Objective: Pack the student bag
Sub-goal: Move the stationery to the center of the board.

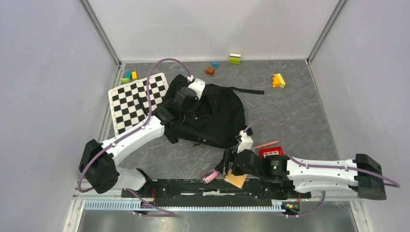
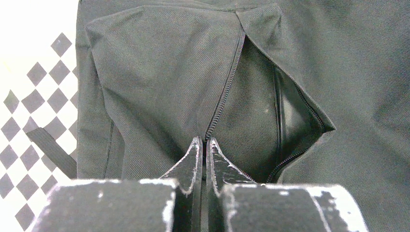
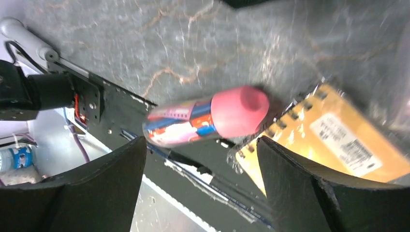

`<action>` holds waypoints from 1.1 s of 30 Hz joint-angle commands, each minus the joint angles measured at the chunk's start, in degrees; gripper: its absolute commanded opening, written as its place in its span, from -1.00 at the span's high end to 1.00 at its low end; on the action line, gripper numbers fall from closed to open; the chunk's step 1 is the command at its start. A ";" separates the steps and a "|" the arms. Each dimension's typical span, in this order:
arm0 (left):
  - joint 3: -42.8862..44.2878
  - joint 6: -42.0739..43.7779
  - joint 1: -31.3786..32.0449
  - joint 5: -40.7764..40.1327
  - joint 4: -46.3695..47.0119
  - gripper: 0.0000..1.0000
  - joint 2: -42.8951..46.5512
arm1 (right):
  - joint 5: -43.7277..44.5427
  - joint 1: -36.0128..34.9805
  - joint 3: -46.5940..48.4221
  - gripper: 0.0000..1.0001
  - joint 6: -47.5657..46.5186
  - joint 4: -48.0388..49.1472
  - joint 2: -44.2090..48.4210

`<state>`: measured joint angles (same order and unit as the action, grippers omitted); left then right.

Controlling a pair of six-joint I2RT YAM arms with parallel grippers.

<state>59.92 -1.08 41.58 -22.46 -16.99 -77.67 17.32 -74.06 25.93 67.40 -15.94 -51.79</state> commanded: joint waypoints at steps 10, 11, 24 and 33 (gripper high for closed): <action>0.11 -3.05 -0.10 0.88 2.68 0.96 3.31 | 7.10 -8.40 9.22 -0.72 14.63 -2.71 -14.82; 0.11 -3.09 -0.09 1.13 2.71 0.96 3.56 | 7.63 -8.40 9.53 -0.71 14.46 -2.14 -15.67; -0.13 -1.91 -0.10 0.44 2.76 0.96 4.14 | 8.54 -4.24 14.47 -0.72 5.85 1.18 -24.66; -0.07 -1.73 -0.10 0.31 2.67 0.96 4.20 | 10.09 -2.51 25.01 -0.86 -2.26 -5.20 -35.63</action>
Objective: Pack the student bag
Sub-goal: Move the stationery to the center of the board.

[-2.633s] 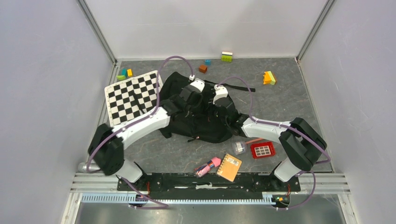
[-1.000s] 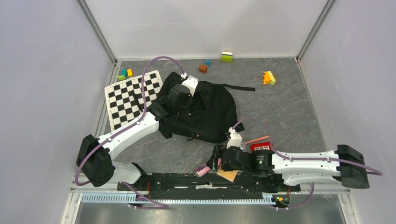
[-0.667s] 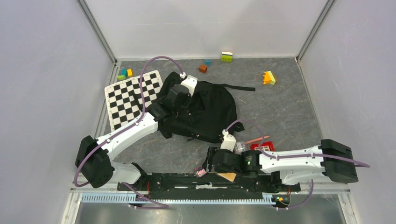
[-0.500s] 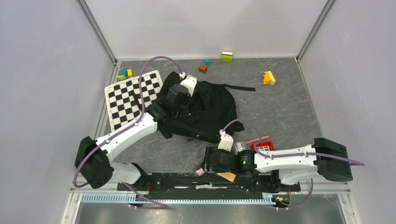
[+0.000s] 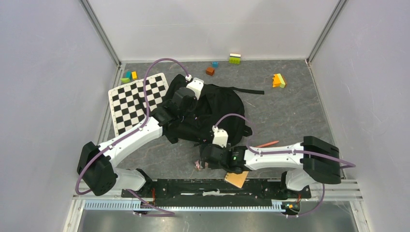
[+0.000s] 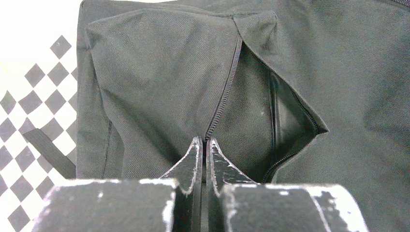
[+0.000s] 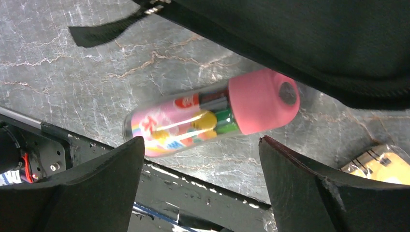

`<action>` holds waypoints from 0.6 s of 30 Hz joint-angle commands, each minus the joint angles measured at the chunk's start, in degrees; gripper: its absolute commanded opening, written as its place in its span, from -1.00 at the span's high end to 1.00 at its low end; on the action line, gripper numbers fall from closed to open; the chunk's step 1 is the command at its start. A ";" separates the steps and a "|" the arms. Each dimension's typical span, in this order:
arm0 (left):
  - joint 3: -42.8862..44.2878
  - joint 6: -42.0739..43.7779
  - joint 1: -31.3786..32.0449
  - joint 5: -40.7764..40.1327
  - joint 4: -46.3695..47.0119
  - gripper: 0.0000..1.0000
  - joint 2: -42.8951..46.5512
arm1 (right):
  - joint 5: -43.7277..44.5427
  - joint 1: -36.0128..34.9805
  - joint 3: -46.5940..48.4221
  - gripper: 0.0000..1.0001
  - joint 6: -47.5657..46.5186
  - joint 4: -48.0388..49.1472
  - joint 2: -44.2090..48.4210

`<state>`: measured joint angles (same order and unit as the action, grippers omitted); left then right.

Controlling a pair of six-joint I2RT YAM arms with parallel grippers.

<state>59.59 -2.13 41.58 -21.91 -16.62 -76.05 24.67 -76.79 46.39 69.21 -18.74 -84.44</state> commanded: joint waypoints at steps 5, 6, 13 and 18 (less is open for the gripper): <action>0.26 -0.59 -0.10 -0.11 2.30 0.96 3.07 | 3.09 0.40 8.42 -0.94 -6.18 -1.06 -7.15; 0.18 -0.53 -0.10 -0.15 2.30 0.96 3.12 | 2.85 0.39 9.34 -0.96 -6.54 -0.72 -8.11; 0.00 -0.33 -0.10 -0.16 2.38 0.96 3.26 | 3.73 1.57 12.25 -0.96 -7.86 2.77 -11.87; 0.00 -0.26 -0.10 -0.23 2.38 0.96 3.10 | 7.38 -0.03 13.51 -0.96 -19.35 7.96 -10.81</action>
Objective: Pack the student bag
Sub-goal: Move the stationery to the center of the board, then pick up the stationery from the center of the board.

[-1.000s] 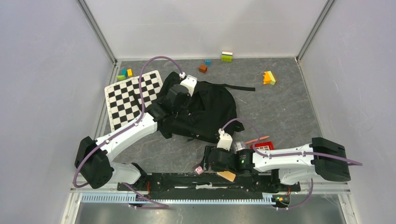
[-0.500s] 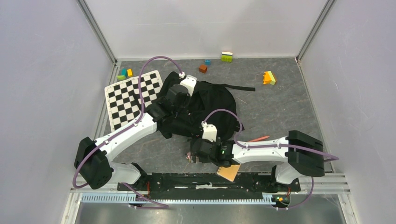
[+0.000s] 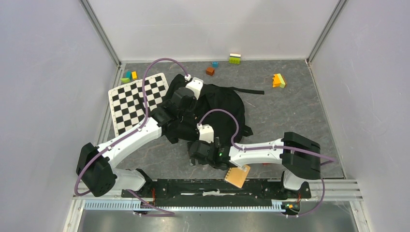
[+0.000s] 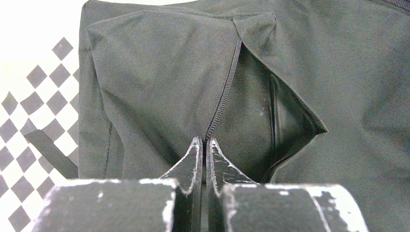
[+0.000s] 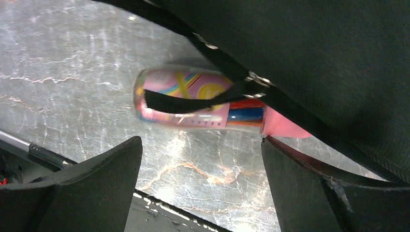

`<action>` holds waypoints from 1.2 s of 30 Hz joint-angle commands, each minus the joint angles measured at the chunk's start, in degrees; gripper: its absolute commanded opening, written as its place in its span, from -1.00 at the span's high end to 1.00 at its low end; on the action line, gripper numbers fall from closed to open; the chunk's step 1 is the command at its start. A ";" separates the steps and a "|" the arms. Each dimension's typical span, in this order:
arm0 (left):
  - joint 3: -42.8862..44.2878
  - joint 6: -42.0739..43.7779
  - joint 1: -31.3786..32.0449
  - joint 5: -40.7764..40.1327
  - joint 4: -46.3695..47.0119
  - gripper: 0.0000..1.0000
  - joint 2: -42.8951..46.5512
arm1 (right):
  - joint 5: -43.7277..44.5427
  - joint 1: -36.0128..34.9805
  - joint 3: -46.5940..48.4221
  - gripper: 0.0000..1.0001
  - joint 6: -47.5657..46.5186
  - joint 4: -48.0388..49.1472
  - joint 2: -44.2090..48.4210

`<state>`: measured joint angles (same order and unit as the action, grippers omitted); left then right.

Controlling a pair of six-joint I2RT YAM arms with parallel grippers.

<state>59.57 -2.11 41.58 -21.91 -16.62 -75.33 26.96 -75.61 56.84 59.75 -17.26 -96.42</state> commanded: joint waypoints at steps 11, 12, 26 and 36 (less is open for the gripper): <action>0.28 -0.10 -0.10 -0.50 2.30 0.96 1.61 | -10.83 1.67 -5.08 -0.96 -53.00 19.50 6.76; 0.28 -0.09 -0.10 -0.43 2.21 0.96 1.49 | -11.87 2.30 -5.33 -0.96 -55.01 19.17 6.75; 0.61 0.33 -0.24 -1.03 1.90 0.96 0.24 | -26.79 9.96 -4.73 -0.64 -68.18 17.58 0.34; 0.94 -0.20 -0.89 1.32 1.87 0.96 4.00 | -28.20 9.75 -11.28 -0.06 -62.07 25.58 -0.56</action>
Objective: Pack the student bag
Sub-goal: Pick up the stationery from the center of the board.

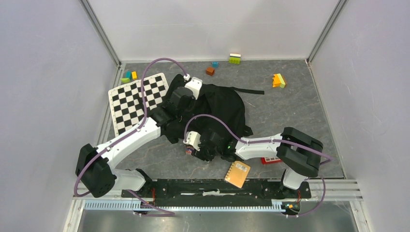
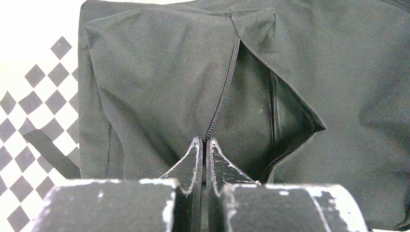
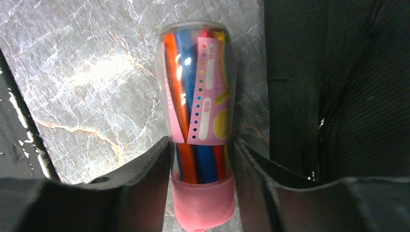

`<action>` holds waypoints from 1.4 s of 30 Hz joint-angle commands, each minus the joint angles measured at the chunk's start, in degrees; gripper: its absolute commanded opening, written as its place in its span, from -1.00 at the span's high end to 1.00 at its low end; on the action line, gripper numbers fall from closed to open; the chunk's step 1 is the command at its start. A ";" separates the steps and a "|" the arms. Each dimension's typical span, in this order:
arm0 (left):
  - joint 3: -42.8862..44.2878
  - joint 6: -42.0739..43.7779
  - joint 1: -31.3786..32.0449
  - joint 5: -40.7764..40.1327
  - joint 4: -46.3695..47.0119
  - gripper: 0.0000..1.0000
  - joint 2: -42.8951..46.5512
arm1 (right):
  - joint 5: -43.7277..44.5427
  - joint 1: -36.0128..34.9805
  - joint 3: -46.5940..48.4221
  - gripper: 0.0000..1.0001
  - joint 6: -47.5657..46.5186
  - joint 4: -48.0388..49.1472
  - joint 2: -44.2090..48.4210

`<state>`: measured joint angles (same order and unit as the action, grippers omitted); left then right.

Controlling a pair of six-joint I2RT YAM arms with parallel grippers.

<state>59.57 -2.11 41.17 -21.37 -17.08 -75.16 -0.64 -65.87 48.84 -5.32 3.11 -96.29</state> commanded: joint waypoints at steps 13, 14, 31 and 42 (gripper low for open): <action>7.03 -1.32 -1.31 1.68 -2.89 0.96 1.13 | 6.56 -2.25 -3.53 1.00 5.11 2.96 11.58; 7.67 -1.32 -1.48 1.68 -3.49 0.96 1.11 | 6.58 -2.25 -3.37 1.00 5.23 1.62 13.27; 0.02 -5.15 -2.41 5.62 -0.33 0.96 4.52 | 5.36 8.80 5.13 1.00 17.83 -17.38 28.48; -0.40 -5.21 -2.41 4.72 -0.84 0.96 4.15 | -3.33 19.00 18.62 1.00 22.83 -20.11 16.06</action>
<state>59.53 -5.61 38.85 -16.21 -19.62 -72.93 1.15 -49.30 60.66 13.91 -17.06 -76.47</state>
